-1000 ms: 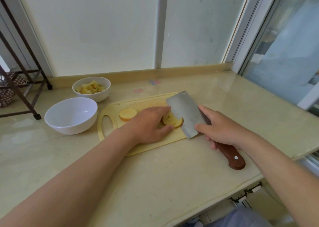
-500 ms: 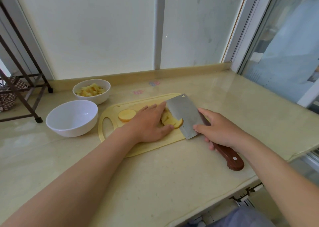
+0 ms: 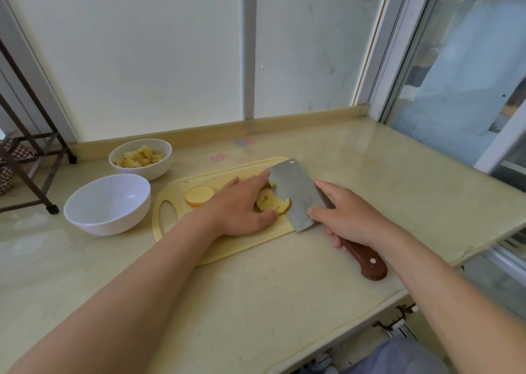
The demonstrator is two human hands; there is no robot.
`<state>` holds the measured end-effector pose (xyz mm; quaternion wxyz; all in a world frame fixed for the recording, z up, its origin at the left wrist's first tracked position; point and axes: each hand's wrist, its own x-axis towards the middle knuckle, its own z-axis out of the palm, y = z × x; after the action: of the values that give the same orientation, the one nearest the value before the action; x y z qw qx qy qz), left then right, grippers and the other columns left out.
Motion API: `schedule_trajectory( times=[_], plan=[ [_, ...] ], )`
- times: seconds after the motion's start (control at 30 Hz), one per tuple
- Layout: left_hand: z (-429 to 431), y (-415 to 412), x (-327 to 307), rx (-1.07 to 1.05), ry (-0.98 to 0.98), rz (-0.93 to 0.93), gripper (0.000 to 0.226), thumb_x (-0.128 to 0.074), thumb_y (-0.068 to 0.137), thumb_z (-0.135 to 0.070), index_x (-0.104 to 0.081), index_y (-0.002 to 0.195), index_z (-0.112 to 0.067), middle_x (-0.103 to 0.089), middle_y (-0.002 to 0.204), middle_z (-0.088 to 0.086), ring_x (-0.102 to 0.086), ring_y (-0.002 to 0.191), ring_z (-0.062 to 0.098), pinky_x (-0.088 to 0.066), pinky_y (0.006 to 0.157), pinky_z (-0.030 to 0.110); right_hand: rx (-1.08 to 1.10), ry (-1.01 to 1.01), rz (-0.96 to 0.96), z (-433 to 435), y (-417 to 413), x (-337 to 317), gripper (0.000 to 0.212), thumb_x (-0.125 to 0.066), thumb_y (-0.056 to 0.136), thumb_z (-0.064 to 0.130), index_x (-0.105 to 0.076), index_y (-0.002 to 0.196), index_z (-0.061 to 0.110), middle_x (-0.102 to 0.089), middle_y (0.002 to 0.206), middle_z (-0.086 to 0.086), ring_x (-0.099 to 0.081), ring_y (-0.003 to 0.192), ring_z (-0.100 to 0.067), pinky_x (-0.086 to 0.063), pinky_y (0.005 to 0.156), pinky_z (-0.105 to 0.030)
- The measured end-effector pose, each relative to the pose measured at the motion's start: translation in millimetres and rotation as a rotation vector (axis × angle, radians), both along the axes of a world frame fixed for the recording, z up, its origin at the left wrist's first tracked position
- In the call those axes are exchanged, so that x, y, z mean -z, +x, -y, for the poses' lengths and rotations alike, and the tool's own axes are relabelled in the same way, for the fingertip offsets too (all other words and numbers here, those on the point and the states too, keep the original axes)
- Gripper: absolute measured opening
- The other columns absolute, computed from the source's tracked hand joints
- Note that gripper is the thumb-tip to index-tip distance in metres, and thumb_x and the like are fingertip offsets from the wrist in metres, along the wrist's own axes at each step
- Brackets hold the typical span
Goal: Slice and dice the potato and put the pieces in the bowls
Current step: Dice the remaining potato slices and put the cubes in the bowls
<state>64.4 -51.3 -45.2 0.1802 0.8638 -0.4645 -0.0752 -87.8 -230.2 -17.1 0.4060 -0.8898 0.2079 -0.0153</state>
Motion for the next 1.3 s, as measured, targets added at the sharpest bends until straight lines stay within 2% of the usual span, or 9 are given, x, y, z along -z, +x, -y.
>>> schedule_trajectory(
  times=[0.23, 0.33, 0.43, 0.57, 0.67, 0.73, 0.9, 1.13, 1.3],
  plan=[
    [-10.0, -4.8, -2.3, -0.009, -0.127, 0.051, 0.077, -0.062, 0.088, -0.045, -0.028, 0.152, -0.021, -0.043, 0.149, -0.001, -0.038, 0.137, 0.018, -0.027, 0.115, 0.032, -0.017, -0.041, -0.036, 0.0, -0.2, -2.2, 0.052, -0.059, 0.097, 0.025, -0.047, 0.14, 0.05, -0.06, 0.07, 0.007, -0.063, 0.048, -0.017, -0.046, 0.049, -0.023],
    [-13.8, -4.9, -2.6, -0.051, -0.139, 0.158, 0.05, -0.065, 0.086, -0.046, -0.061, 0.126, -0.016, -0.06, 0.117, 0.002, -0.054, 0.109, 0.023, -0.043, 0.097, 0.034, -0.018, -0.054, -0.051, 0.1, 0.1, -3.2, 0.054, -0.059, 0.097, 0.026, -0.046, 0.142, 0.05, -0.061, 0.073, 0.004, -0.064, 0.048, -0.017, -0.046, 0.048, -0.022],
    [-13.8, -6.2, 0.2, -0.074, -0.269, 0.126, 0.034, -0.073, 0.084, -0.038, -0.073, 0.111, -0.018, -0.066, 0.1, 0.001, -0.057, 0.088, 0.016, -0.046, 0.084, 0.028, -0.022, -0.073, -0.065, -1.3, 0.1, -3.8, 0.054, -0.059, 0.097, 0.027, -0.044, 0.145, 0.047, -0.061, 0.075, 0.006, -0.066, 0.051, -0.018, -0.048, 0.052, -0.024],
    [-9.1, -9.8, 3.8, -0.086, -0.381, 0.071, 0.024, -0.078, 0.081, -0.027, -0.077, 0.102, -0.015, -0.072, 0.096, 0.0, -0.059, 0.078, 0.013, -0.049, 0.078, 0.026, -0.063, -0.124, -0.101, -2.4, -0.9, -6.1, 0.055, -0.058, 0.099, 0.032, -0.042, 0.149, 0.045, -0.06, 0.078, 0.016, -0.071, 0.057, -0.021, -0.054, 0.065, -0.03],
    [-5.9, -9.3, 6.8, -0.074, -0.417, 0.065, 0.016, -0.08, 0.08, -0.022, -0.077, 0.091, -0.011, -0.073, 0.09, 0.006, -0.066, 0.082, 0.023, -0.052, 0.08, 0.04, -0.093, -0.193, -0.149, -4.4, 0.3, -6.1, 0.065, -0.058, 0.097, 0.041, -0.031, 0.156, 0.049, -0.063, 0.105, 0.021, -0.075, 0.063, -0.022, -0.051, 0.069, -0.028],
    [-4.6, -8.9, 7.4, -0.073, -0.438, 0.06, 0.016, -0.081, 0.079, -0.019, -0.077, 0.09, -0.009, -0.074, 0.092, 0.006, -0.067, 0.084, 0.023, -0.053, 0.081, 0.038, -0.084, -0.198, -0.143, -4.2, 0.8, -5.2, 0.066, -0.057, 0.096, 0.043, -0.03, 0.156, 0.051, -0.062, 0.116, 0.02, -0.074, 0.062, -0.02, -0.05, 0.07, -0.027],
    [-7.7, -9.2, 3.9, -0.052, -0.466, 0.028, 0.023, -0.081, 0.078, -0.017, -0.077, 0.1, -0.01, -0.073, 0.103, -0.001, -0.065, 0.089, 0.007, -0.042, 0.077, 0.003, -0.072, -0.165, -0.126, -2.0, -0.6, -3.5, 0.064, -0.06, 0.096, 0.04, -0.035, 0.154, 0.05, -0.061, 0.091, 0.022, -0.071, 0.058, -0.02, -0.056, 0.075, -0.031],
    [-19.2, -9.6, -4.9, -0.014, -0.35, -0.118, 0.041, -0.085, 0.071, -0.027, -0.069, 0.109, -0.021, -0.066, 0.097, -0.008, -0.059, 0.083, -0.005, -0.042, 0.075, 0.004, -0.07, -0.111, -0.074, 2.1, -0.1, 3.2, 0.063, -0.062, 0.096, 0.036, -0.039, 0.153, 0.049, -0.062, 0.08, 0.019, -0.066, 0.055, -0.018, -0.058, 0.078, -0.036],
    [-14.1, -6.6, 3.4, 0.009, -0.421, -0.022, 0.041, -0.086, 0.071, -0.026, -0.072, 0.107, -0.011, -0.069, 0.093, 0.0, -0.063, 0.08, 0.009, -0.049, 0.076, 0.013, -0.062, -0.122, -0.078, 5.0, 1.7, 7.2, 0.069, -0.062, 0.095, 0.041, -0.033, 0.157, 0.048, -0.058, 0.084, 0.021, -0.067, 0.054, -0.016, -0.054, 0.075, -0.032]
  ],
)
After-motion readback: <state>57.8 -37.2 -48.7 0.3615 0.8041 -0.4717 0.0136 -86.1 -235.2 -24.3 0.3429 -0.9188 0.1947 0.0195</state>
